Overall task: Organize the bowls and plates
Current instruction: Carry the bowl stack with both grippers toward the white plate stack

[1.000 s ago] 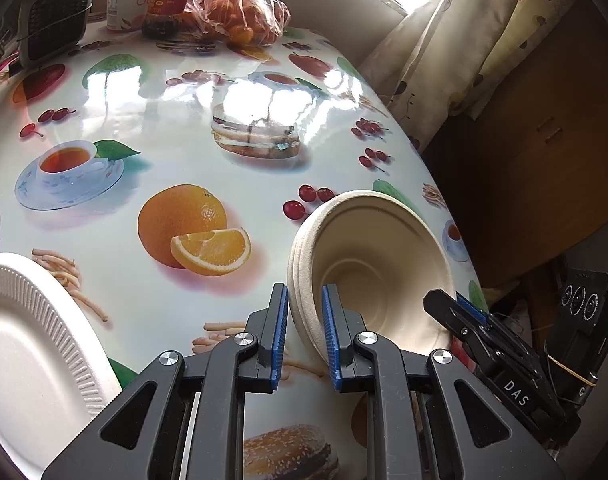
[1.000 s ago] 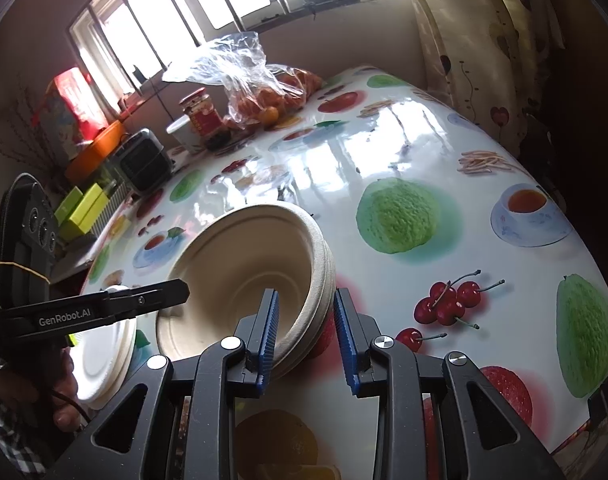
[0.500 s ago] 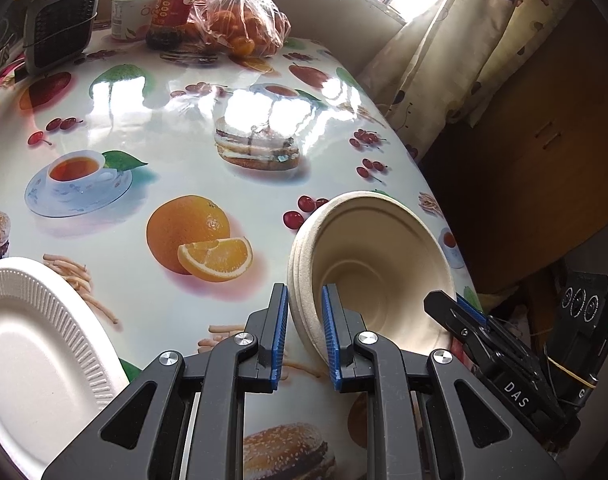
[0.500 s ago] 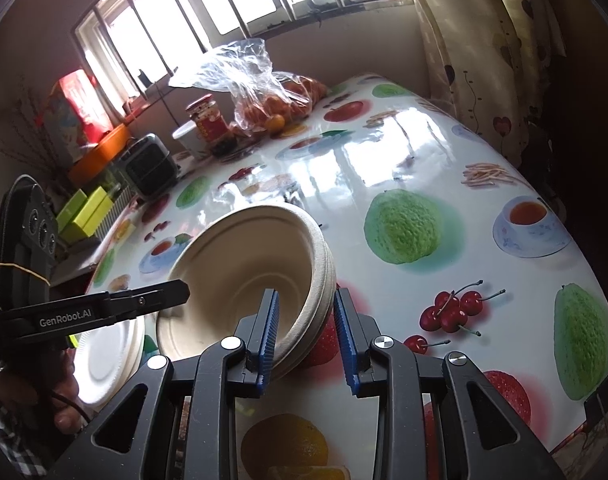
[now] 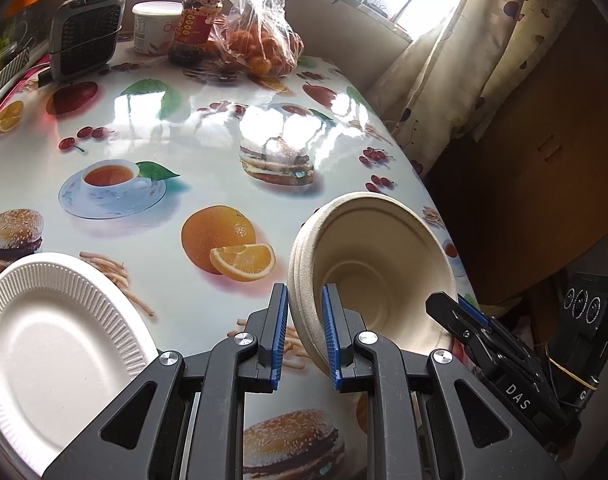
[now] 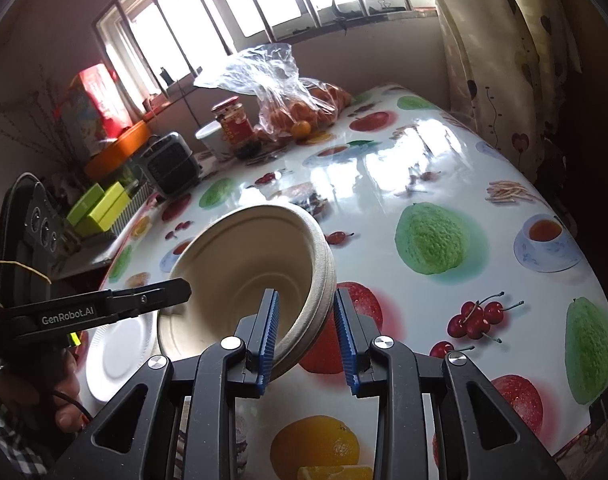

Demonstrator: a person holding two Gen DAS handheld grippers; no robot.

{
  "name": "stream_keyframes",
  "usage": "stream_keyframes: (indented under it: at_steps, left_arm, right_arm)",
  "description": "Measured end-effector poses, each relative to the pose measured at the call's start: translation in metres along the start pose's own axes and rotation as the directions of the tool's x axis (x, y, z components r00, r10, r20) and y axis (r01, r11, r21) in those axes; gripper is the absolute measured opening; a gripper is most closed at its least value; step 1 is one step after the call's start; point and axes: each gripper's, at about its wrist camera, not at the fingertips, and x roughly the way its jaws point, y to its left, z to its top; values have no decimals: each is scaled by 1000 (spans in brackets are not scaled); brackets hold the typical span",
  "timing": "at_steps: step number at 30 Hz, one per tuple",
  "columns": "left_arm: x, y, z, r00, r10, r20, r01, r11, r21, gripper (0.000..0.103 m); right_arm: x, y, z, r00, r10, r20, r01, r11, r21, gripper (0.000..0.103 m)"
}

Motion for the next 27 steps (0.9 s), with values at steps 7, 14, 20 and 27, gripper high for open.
stream_keyframes:
  at_steps: [7,14,20,27]
  left_arm:
    - [-15,9,-5,999,18,29,-18,1000,-19,18]
    - [-30,21,-12,998,41,52,-39,998,-41,18]
    - [-42,30,-17,996,60,69,-56,997,-58,18]
    - [-54,43,-24,993,81,88,-73,994,-87,18]
  right_arm:
    - [0,16,-2,1000,26,-3,-26,999,-29,27]
    - [4,32,-2,999,54,-9,-54,997,-58,27]
    - [6,45,-6,997,74,-15,-75,994,-76,27]
    - [11,62,-10,995,97,-29,-100,990,-104,27]
